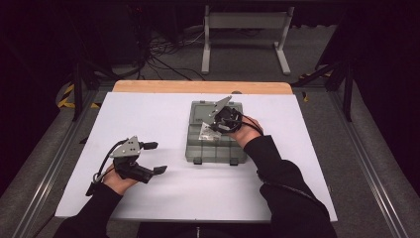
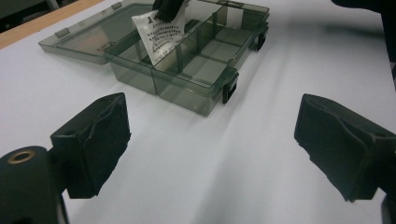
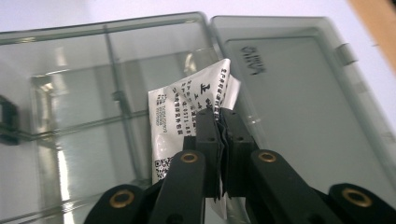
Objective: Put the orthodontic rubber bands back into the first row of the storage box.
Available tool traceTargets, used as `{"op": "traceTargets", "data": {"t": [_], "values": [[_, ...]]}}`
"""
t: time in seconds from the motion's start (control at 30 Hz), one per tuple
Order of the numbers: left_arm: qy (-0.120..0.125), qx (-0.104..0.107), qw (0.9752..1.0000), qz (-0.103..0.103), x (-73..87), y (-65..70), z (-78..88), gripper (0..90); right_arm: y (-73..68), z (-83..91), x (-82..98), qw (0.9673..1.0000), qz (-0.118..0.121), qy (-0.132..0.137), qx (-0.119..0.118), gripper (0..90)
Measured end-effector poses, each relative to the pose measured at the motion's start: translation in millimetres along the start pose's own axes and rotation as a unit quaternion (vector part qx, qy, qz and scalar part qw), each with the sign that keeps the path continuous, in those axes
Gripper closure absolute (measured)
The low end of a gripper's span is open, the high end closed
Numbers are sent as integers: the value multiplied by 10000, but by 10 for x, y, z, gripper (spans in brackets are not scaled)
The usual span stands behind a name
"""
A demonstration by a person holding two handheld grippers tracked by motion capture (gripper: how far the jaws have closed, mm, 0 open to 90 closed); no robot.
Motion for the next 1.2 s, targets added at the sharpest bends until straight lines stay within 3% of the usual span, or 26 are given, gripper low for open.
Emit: {"op": "traceTargets", "data": {"t": [0.5,0.73,0.87,1.0,1.2], "values": [[3,4,10000,-1,-1,0,-1,112,-7,-234,49,9989,-328,-77,-333,870],[4,9,10000,-4,-2,3,-1,112,0,-264,32,9994,-281,-211,-66,853],[-2,-12,10000,-43,-3,-12,2,112,-12,-283,45,9993,-210,-304,49,780],[-1,-45,10000,-10,-5,-35,-18,120,-24,-210,55,9997,-192,-121,3,719],[21,-92,10000,7,-49,-84,-51,211,-12,30,58,9993,-210,180,265,573]]}}
Point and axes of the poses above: each handheld gripper's, and its own axes: z roughly backward along the jaws, x roughly out of its underside, y roughly to its right, the point moved 3 cm from there along -z, roughly forward along the jaws, and after that the axes turned 5 degrees about z, right-handed, at the moved point
